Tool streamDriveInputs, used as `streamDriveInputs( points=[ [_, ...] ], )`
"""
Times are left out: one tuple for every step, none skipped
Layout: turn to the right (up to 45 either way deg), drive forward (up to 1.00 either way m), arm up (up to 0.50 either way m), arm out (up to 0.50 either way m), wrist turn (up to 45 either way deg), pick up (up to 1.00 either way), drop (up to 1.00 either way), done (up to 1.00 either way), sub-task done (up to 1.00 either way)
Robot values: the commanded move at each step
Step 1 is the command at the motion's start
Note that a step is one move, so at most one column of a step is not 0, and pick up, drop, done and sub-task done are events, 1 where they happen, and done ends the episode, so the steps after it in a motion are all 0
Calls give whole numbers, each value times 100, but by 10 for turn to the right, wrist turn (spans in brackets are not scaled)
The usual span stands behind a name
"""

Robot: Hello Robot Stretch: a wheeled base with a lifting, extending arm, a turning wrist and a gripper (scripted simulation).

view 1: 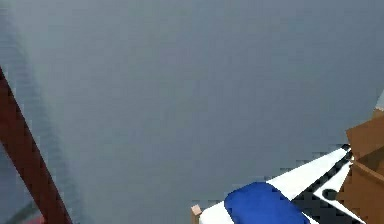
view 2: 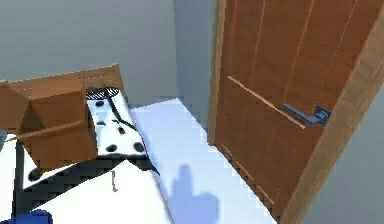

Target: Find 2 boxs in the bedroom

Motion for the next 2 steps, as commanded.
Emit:
streamDriveInputs(
  points=[
    [450,0,0,0,0,0,0,0,0],
    [0,0,0,0,0,0,0,0,100]
  ],
)
